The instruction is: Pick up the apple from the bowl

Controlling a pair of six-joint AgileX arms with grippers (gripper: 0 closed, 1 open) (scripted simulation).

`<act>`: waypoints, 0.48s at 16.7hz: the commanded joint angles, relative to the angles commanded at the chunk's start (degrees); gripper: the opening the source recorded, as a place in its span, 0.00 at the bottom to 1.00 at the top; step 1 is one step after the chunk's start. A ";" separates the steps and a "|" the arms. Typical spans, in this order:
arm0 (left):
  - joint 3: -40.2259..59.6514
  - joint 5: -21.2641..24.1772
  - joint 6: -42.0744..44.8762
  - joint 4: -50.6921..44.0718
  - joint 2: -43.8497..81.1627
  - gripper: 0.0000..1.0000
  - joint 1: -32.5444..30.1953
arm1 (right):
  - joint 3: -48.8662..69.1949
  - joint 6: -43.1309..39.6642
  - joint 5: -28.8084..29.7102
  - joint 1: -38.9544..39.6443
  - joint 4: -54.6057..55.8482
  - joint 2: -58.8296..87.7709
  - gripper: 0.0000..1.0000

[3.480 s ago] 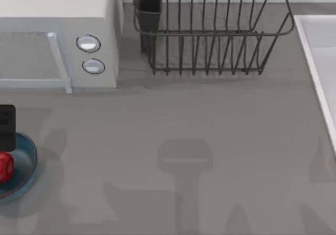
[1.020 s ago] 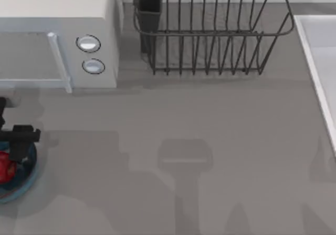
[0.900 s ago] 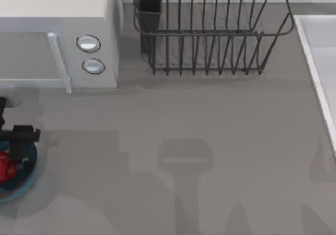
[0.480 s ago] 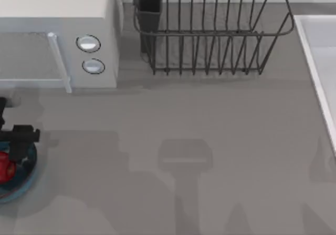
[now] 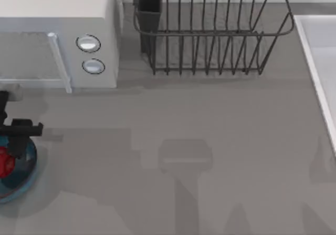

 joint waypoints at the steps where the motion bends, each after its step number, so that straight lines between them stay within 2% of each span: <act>1: 1.70 -0.01 -0.49 -2.48 -0.12 0.00 -0.78 | 0.00 0.00 0.00 0.00 0.00 0.00 1.00; 4: 9.53 -0.07 -1.92 -13.38 -0.32 0.00 -3.02 | 0.00 0.00 0.00 0.00 0.00 0.00 1.00; 8: 25.21 -0.15 -2.66 -32.40 -0.90 0.00 -4.05 | 0.00 0.00 0.00 0.00 0.00 0.00 1.00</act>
